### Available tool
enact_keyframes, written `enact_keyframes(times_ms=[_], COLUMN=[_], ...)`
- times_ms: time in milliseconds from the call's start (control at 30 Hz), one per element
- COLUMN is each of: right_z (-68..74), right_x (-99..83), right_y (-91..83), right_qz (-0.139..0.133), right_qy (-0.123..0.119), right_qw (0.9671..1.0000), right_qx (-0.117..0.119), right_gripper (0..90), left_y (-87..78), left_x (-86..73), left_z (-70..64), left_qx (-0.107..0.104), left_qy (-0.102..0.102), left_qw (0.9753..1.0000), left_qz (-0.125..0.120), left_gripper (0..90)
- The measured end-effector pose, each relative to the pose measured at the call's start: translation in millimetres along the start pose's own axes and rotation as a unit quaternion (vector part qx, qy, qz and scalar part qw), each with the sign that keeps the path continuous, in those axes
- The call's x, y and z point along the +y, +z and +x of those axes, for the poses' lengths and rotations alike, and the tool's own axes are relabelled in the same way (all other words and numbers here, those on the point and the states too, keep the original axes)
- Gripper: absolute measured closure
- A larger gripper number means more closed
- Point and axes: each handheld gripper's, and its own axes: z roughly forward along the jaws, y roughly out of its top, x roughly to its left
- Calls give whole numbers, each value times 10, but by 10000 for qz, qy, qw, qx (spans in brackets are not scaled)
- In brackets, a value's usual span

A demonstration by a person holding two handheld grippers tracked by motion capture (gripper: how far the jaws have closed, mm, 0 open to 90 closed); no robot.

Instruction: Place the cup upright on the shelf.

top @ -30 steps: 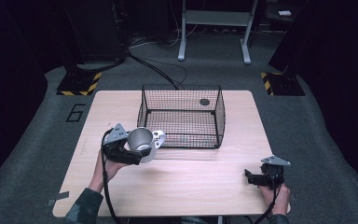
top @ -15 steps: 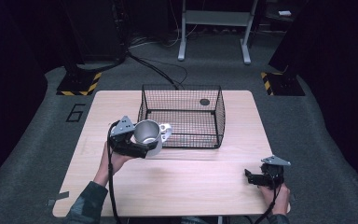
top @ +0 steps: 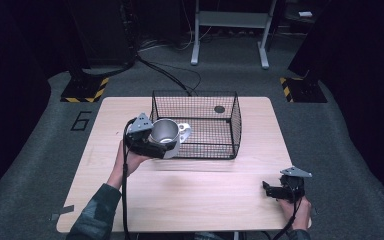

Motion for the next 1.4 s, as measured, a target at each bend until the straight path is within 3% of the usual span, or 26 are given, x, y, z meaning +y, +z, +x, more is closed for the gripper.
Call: enact_keyframes(times_ms=[567,1133,1400], right_z=[0,0,1], right_x=[0,0,-1], right_y=[0,0,2], right_qz=[0,-6,-42], right_qy=[2,-3,8], right_qw=[10000,10000,10000], right_qx=[-1,9,10], right_gripper=[57,62,64], left_y=[247,649,794], left_x=[290,596,629], left_z=[137,266,297], left_qx=[4,-42,-58], left_qy=[10,-34,-90], left_qw=[10000,9999,9999], left_qz=[61,121,123], left_gripper=[70,70,70])
